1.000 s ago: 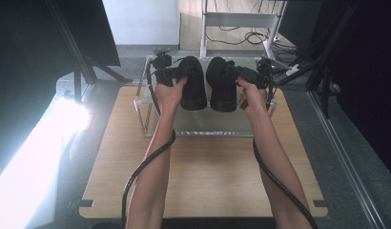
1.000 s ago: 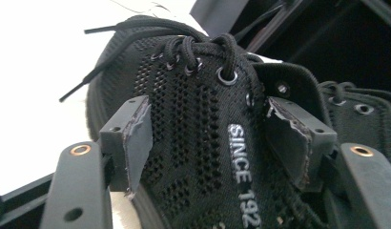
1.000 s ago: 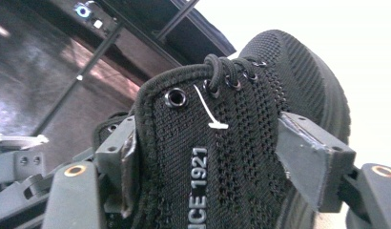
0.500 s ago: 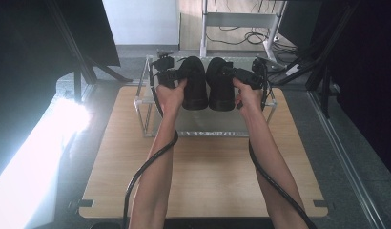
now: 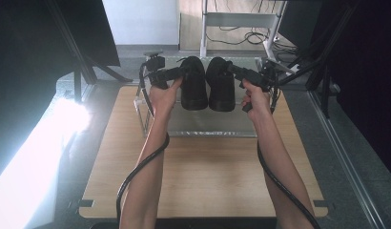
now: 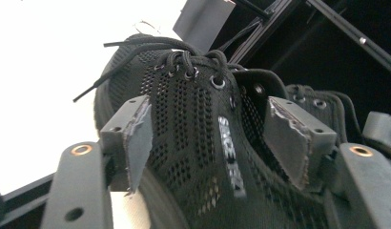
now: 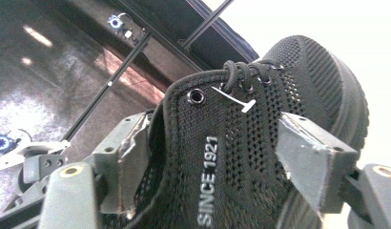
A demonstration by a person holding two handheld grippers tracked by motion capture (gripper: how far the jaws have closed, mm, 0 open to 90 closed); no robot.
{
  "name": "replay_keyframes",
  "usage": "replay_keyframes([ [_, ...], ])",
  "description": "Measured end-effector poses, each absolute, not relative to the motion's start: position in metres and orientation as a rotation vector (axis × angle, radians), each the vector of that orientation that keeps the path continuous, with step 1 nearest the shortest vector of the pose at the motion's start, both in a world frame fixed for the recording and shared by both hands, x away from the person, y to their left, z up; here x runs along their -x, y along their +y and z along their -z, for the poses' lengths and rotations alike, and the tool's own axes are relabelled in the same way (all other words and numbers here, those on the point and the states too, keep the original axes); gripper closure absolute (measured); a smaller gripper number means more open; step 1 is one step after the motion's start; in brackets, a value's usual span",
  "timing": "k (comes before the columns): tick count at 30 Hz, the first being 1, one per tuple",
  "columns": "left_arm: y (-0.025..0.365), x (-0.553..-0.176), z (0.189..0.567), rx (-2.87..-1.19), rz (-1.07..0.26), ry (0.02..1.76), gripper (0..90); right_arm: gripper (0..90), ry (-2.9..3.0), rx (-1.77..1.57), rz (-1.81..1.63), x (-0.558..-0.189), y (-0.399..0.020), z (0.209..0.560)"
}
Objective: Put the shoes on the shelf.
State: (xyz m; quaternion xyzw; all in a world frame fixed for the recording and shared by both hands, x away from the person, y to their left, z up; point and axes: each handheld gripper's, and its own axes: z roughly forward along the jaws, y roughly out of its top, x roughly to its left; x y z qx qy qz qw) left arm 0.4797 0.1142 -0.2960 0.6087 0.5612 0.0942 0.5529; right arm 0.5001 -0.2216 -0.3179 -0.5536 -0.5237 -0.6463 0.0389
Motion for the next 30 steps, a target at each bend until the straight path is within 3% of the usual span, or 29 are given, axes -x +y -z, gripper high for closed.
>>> replay_keyframes([
  [20, 0.129, -0.421, 0.316, -1.534, -0.257, 1.204, 15.7, 19.2, -1.805, 1.659, 1.984, -0.464, -0.252, 0.33],
  [30, 0.139, -0.399, 0.329, -1.561, -0.27, 1.169, 14.5, 20.4, -1.951, 1.592, 1.952, -0.442, -0.264, 0.34],
])
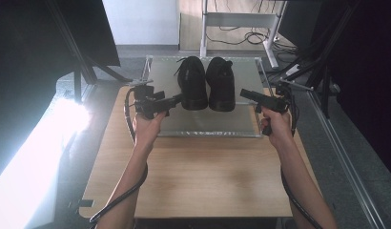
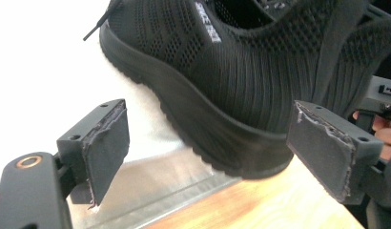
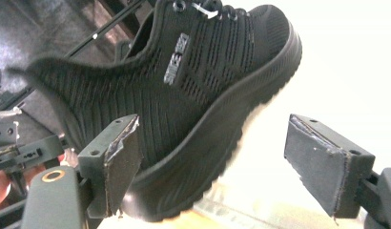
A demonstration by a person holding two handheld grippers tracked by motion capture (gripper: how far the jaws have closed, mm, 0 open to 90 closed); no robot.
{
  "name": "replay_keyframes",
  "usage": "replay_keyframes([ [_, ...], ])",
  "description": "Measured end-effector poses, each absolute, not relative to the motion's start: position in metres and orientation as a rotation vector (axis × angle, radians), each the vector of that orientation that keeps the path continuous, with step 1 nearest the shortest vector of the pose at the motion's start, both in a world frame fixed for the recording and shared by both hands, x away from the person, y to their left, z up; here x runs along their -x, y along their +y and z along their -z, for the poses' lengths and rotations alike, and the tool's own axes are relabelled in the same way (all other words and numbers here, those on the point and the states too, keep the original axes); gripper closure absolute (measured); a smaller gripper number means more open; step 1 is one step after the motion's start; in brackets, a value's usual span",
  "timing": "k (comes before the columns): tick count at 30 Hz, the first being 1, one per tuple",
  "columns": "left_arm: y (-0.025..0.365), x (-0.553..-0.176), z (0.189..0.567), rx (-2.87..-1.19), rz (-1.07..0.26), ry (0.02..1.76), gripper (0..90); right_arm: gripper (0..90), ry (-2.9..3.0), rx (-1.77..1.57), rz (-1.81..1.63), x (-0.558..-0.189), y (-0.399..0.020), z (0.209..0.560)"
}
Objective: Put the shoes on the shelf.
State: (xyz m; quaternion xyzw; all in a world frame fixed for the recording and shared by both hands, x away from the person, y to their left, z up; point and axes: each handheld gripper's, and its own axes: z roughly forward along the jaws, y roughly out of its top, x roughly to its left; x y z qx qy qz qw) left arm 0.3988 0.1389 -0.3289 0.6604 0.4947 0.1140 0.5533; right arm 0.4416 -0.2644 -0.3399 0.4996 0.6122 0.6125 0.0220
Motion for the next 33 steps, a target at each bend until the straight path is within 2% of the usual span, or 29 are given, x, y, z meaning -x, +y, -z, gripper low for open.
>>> replay_keyframes([
  [14, 0.14, -0.375, 0.35, -1.671, -0.363, 1.107, 10.4, 13.7, 2.036, -1.324, -1.715, -0.408, -0.263, 0.35],
  [23, 0.141, -0.364, 0.373, -1.715, -0.346, 1.098, 2.8, 9.6, 2.094, -1.236, -1.615, -0.389, -0.263, 0.359],
  [29, 0.139, -0.356, 0.384, -1.743, -0.333, 1.08, 0.5, 5.3, 2.154, -1.18, -1.532, -0.379, -0.257, 0.369],
  [33, 0.137, -0.35, 0.39, -1.774, -0.333, 1.074, 0.0, 6.0, 2.191, -1.179, -1.512, -0.374, -0.255, 0.378],
])
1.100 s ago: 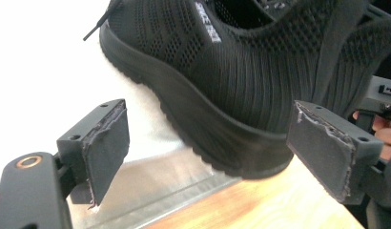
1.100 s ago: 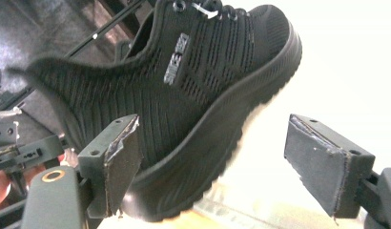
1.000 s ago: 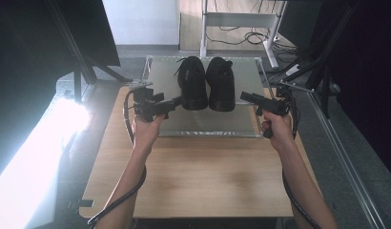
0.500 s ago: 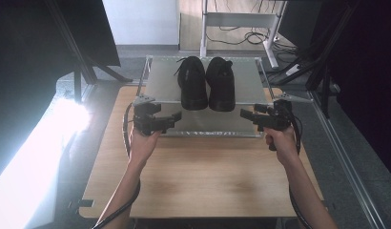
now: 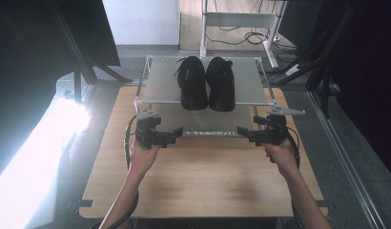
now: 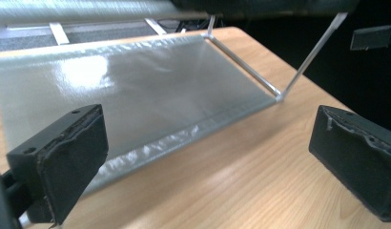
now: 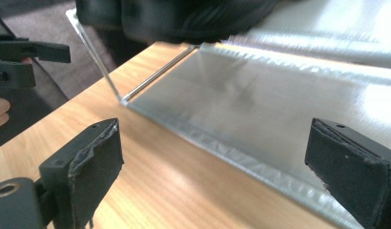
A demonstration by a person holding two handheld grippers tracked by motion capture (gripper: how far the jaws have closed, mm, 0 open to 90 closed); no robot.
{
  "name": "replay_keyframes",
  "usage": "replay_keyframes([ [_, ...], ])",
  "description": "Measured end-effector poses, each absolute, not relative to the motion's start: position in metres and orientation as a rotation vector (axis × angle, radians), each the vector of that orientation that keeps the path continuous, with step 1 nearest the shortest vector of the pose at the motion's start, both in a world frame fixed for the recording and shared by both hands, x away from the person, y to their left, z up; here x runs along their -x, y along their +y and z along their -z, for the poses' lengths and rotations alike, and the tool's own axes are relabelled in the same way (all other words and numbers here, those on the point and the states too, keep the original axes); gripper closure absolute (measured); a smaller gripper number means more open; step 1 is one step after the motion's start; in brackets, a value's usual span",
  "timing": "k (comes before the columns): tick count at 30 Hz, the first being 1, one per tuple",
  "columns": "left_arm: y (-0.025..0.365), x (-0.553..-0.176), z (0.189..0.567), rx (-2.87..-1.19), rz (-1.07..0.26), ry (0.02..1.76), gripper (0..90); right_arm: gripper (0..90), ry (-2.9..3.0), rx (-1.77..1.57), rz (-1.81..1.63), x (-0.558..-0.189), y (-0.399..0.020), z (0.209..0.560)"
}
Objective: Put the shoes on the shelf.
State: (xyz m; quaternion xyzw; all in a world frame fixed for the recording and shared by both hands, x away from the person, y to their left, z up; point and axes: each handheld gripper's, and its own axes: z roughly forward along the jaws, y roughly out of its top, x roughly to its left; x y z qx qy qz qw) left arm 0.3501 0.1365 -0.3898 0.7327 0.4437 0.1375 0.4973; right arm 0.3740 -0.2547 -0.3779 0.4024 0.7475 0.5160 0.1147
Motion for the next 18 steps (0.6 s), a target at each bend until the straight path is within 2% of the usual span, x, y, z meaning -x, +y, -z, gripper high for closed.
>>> replay_keyframes([
  [18, 0.139, -0.323, 0.419, -1.829, -0.301, 1.048, 0.0, 6.7, 2.323, -1.16, -1.374, -0.35, -0.264, 0.418],
])
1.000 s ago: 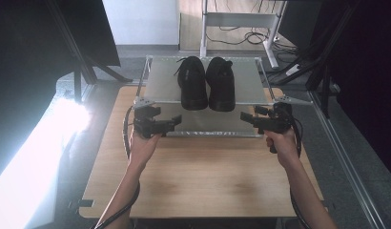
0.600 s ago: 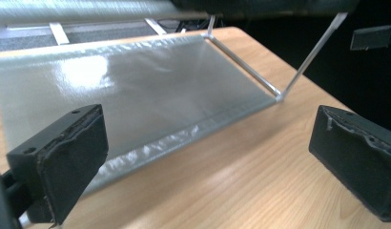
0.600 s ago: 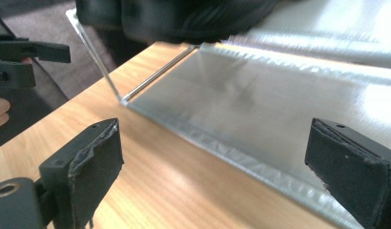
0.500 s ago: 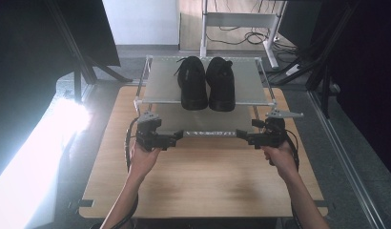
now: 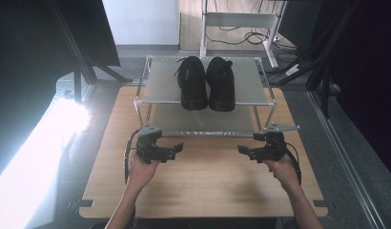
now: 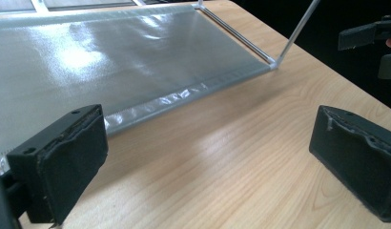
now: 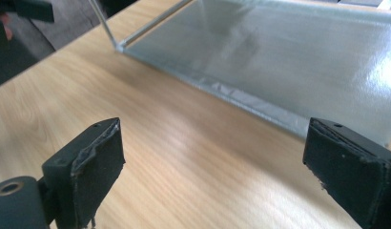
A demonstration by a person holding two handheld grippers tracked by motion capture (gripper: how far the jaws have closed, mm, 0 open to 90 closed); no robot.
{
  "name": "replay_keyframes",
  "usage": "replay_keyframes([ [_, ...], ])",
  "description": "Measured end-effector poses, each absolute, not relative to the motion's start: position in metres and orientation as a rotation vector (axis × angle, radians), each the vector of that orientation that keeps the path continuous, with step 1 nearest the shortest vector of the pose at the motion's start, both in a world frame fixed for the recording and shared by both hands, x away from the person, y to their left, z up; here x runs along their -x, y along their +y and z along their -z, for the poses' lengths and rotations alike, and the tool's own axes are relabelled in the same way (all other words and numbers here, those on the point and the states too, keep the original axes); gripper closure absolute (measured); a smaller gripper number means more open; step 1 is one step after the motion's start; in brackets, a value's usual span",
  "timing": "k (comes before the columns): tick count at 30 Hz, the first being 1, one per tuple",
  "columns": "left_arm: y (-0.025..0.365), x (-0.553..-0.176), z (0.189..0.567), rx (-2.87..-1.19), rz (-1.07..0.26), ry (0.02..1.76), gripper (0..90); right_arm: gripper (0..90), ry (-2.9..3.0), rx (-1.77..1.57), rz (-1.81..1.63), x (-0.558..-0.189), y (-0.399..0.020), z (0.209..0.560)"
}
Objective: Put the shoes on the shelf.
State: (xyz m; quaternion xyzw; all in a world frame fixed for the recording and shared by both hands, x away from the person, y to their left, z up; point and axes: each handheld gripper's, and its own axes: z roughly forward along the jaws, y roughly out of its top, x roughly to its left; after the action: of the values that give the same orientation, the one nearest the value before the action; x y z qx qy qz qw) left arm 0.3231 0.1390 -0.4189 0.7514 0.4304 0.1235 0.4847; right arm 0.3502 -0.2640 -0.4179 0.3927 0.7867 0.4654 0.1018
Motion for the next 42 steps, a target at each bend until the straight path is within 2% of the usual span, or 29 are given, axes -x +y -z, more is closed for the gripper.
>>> replay_keyframes([
  [7, 0.145, -0.306, 0.425, -1.863, -0.311, 1.032, 0.0, 6.8, 2.297, -1.183, -1.357, -0.333, -0.277, 0.426],
  [10, 0.146, -0.299, 0.429, -1.872, -0.311, 1.026, 0.0, 0.2, 2.281, -1.207, -1.333, -0.326, -0.283, 0.432],
  [20, 0.145, -0.276, 0.451, -1.898, -0.328, 1.03, 0.0, 0.0, 2.266, -1.253, -1.283, -0.308, -0.293, 0.444],
  [42, 0.143, -0.26, 0.501, -2.058, -0.361, 1.116, 0.0, 0.0, 2.388, -1.158, -1.123, -0.296, -0.265, 0.494],
])
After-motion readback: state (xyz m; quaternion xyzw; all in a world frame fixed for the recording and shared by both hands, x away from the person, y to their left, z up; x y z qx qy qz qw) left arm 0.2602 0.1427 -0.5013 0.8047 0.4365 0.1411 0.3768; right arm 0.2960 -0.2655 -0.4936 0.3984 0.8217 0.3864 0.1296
